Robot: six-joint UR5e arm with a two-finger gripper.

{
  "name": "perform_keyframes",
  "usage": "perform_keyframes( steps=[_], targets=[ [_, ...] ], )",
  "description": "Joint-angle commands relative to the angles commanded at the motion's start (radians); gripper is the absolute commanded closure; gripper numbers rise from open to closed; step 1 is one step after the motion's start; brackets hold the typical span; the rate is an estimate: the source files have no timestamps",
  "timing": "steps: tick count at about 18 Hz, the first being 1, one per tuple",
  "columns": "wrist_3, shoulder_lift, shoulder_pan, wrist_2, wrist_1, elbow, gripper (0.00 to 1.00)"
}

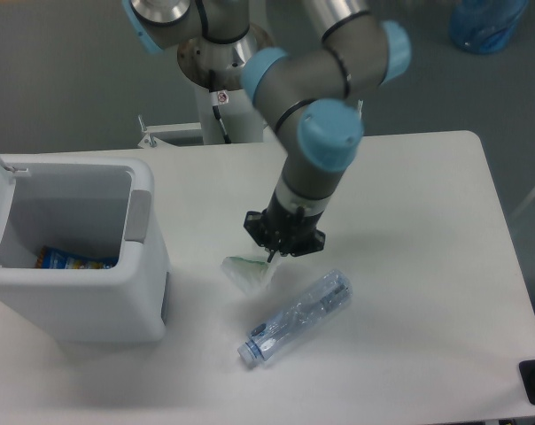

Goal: Place the trash in the trash can
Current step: 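Lift the paper item and carry it over the trash bin opening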

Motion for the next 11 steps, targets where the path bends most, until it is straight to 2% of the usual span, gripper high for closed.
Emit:
perform_keyframes(
  steps=[2,5,9,11],
  targets=[
    [-0.035,0.031,0.011,-0.085,-0.02,0.034,1.0],
    [-0.074,0.078,0.012,-0.181,-0.019,0.055,1.0],
    [-0.133,0.12,0.009,-0.26,-0.014,0.088,1.0],
    [-0.147,0.155,-0.003,-0.287,-0.014,0.083,1.0]
  ],
)
